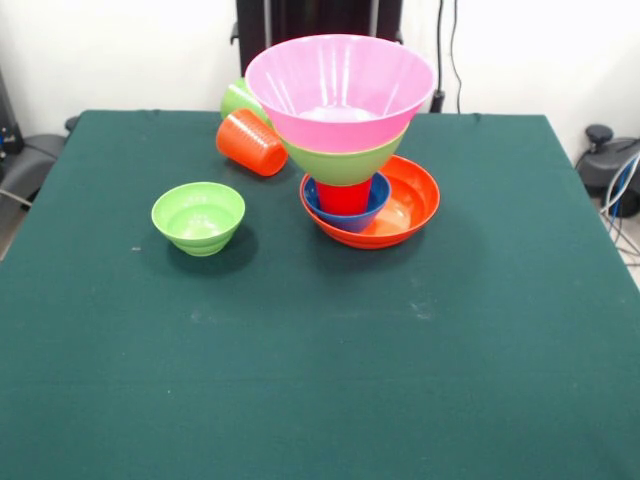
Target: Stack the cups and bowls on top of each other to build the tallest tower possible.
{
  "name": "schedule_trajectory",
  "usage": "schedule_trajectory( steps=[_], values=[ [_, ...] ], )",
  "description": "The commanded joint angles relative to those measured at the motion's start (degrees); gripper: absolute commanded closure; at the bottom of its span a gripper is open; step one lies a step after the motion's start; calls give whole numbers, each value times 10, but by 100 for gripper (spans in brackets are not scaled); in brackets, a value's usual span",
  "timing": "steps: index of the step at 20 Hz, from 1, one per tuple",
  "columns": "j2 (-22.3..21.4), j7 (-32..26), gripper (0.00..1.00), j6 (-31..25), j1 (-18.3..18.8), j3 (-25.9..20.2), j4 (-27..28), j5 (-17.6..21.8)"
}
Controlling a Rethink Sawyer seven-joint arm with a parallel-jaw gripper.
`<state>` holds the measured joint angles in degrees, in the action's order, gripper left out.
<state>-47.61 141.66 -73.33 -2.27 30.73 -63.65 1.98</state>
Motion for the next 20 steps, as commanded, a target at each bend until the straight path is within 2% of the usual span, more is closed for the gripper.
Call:
schedule_trajectory(
  steps=[1, 20],
  values=[
    [1, -133, 100, 41, 9, -65, -92, 59],
    [-11, -111, 100, 134, 21, -84, -164, 78]
  ],
)
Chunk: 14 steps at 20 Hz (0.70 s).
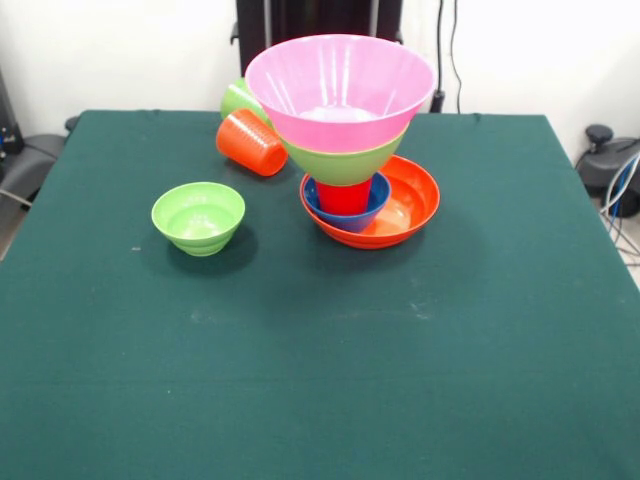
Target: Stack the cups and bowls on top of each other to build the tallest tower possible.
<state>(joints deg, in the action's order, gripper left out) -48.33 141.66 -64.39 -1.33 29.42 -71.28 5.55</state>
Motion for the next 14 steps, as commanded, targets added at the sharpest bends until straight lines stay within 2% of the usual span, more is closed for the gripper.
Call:
schedule_trajectory(
  steps=[1, 14],
  values=[
    [-5, -109, 100, 48, 10, -71, -92, 43],
    [1, -90, 100, 116, 18, -85, -140, 46]
  ],
)
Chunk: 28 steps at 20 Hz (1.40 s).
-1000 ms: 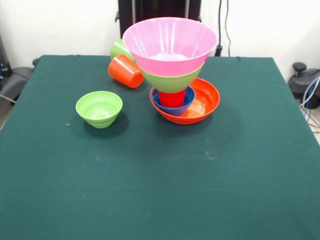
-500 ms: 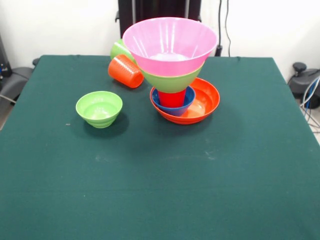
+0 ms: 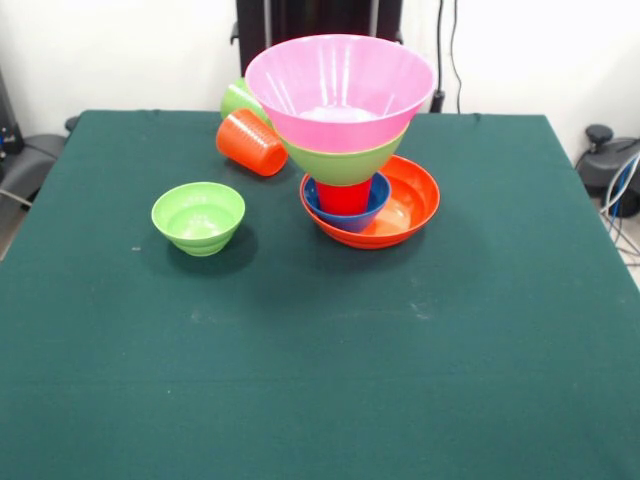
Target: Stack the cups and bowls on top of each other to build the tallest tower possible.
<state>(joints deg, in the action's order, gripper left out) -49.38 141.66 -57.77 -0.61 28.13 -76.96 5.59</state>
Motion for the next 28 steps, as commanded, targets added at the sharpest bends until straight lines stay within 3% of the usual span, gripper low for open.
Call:
schedule_trajectory(
  steps=[1, 28],
  values=[
    [12, -89, 100, 58, 12, -73, -87, 46],
    [62, -49, 100, 224, 23, -85, -155, 61]
  ],
)
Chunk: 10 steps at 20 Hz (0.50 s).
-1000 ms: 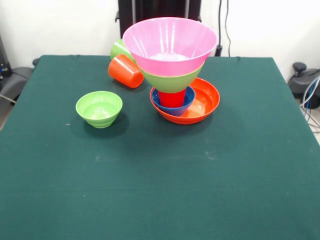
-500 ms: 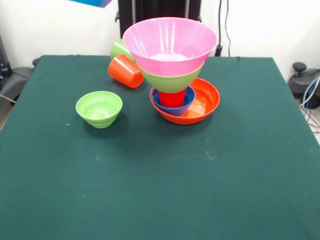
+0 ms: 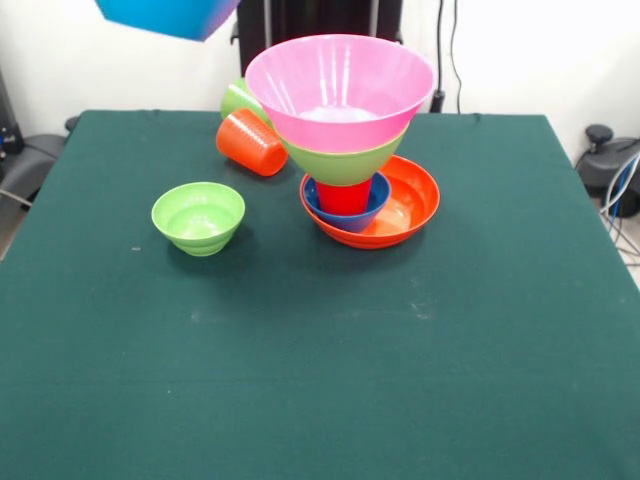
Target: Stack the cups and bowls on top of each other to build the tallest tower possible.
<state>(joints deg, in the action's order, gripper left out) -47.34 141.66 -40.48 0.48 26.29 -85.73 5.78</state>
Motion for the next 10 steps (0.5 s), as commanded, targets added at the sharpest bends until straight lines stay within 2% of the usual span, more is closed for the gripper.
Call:
schedule_trajectory(
  steps=[1, 7, 10],
  values=[
    [41, -47, 100, 54, 12, -66, -70, 59],
    [25, -36, 100, 20, -3, -59, -74, 49],
    [21, -27, 100, 14, -1, -72, -94, 30]
  ],
)
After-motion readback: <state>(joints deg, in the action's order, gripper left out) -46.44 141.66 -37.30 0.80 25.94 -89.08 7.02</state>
